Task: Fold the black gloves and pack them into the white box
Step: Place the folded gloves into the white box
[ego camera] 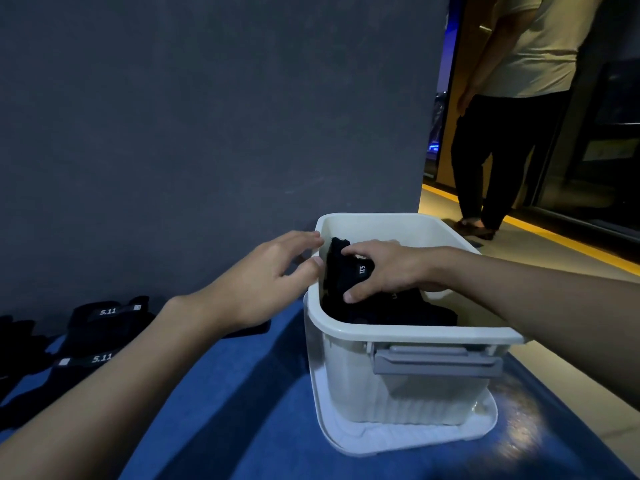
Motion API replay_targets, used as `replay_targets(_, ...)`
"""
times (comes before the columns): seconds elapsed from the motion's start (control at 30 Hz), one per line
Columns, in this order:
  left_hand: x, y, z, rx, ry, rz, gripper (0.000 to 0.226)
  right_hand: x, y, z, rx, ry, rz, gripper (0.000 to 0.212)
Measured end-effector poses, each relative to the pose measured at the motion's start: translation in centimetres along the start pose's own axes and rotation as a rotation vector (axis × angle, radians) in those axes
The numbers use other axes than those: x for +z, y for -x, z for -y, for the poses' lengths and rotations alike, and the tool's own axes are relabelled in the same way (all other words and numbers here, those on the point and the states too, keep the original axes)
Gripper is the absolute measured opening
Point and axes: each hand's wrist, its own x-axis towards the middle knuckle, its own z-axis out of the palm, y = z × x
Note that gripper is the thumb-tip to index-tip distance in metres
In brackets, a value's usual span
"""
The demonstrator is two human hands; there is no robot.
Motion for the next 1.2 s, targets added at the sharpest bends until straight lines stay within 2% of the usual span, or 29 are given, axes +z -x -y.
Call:
replay_targets(0.13,-0.8,0.8,-0.1,-0.01,0.001,-0.044,0.033,-0.8,1.8,1.7,-0.069,-0.013,-0.084,0.077)
replay_targets(0.3,-3.0,3.3,1.1,-0.044,-0.084,-0.128,0.029,-0.3,3.8,5.0,-0.205,-0.09,-0.2,0.051)
replay_targets(0.43,-5.3,6.5,2.2,-0.117,-0.077,-0.202,0.02,0.0,5.4,8.9,-0.327,-0.12,-0.265,0.043)
replay_targets(0.7,-8.2,13.9,4.7,-0.311,-0.044,-0.346,0.016,3.8,6.7,15.4,-0.474,-0.144,-0.191,0.034)
replay_targets(0.87,-9.7,18.2,6.5,-0.413,-0.175,-0.387,0.016,8.1,5.7,18.2,-0.481,-0.17,-0.097,0.033)
replay_targets(1.03,-10.4,21.5,9.0,-0.517,-0.343,-0.321,0.028,13.8,3.6,19.5,-0.409,-0.244,0.03,0.037)
replay_targets(1.2,-9.9,23.0,10.3,-0.553,-0.35,-0.213,0.038,17.6,1.5,20.0,-0.273,-0.362,0.05,0.05)
